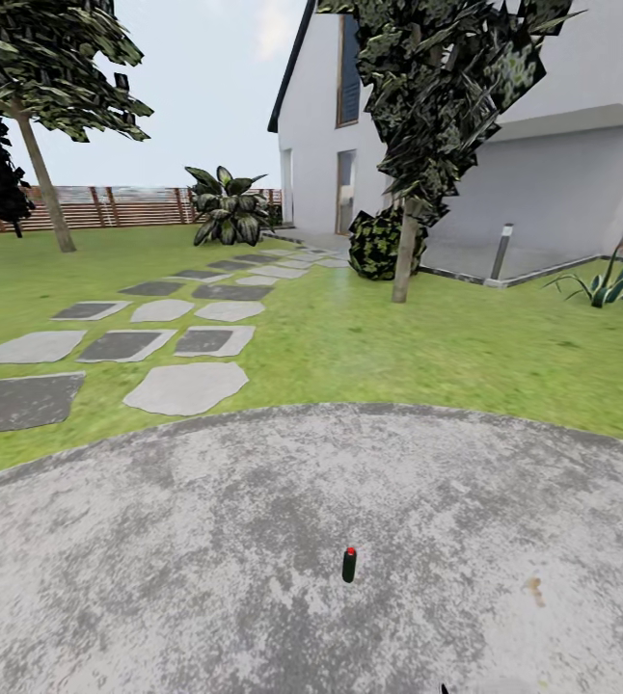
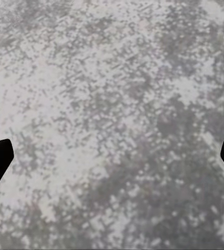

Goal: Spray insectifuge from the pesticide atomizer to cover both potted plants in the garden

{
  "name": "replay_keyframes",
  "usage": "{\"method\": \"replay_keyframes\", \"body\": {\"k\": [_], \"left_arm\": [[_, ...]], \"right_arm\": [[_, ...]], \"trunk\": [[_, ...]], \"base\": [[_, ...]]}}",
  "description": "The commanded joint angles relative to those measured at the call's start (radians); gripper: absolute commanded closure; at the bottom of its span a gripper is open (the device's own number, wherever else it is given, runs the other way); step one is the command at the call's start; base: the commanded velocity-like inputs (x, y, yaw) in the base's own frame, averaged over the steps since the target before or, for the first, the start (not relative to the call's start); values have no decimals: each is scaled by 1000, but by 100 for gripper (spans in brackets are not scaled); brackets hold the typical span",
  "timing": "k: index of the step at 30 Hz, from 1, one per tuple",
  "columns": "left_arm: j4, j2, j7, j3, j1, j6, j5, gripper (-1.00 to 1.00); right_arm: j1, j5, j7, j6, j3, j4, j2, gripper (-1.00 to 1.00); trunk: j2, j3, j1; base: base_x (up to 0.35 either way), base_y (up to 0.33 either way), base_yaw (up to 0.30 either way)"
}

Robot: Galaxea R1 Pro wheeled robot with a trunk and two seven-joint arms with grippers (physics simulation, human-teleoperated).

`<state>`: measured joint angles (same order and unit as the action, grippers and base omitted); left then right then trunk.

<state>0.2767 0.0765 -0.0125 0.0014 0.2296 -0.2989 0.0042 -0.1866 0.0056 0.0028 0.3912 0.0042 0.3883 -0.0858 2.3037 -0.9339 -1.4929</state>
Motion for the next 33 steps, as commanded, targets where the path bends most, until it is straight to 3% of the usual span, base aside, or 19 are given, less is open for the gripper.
{"method": "replay_keyframes", "body": {"k": [1,10,21,33], "left_arm": [[-1,0,-1,0,0,-3,0,-100],[0,0,0,0,0,-3,0,-100],[-1,0,0,0,0,-3,0,-100],[0,0,0,0,0,-3,0,-100]], "right_arm": [[-1,1,0,3,0,-1,0,-100],[-1,1,0,3,0,0,0,-100],[-1,1,0,3,0,0,0,-100],[-1,1,2,3,0,0,0,-100]], "trunk": [[0,-1,0],[0,-1,0],[0,-1,0],[0,-1,0]], "base": [[0,-276,0],[0,-276,43],[0,-276,249],[0,-276,9]]}}
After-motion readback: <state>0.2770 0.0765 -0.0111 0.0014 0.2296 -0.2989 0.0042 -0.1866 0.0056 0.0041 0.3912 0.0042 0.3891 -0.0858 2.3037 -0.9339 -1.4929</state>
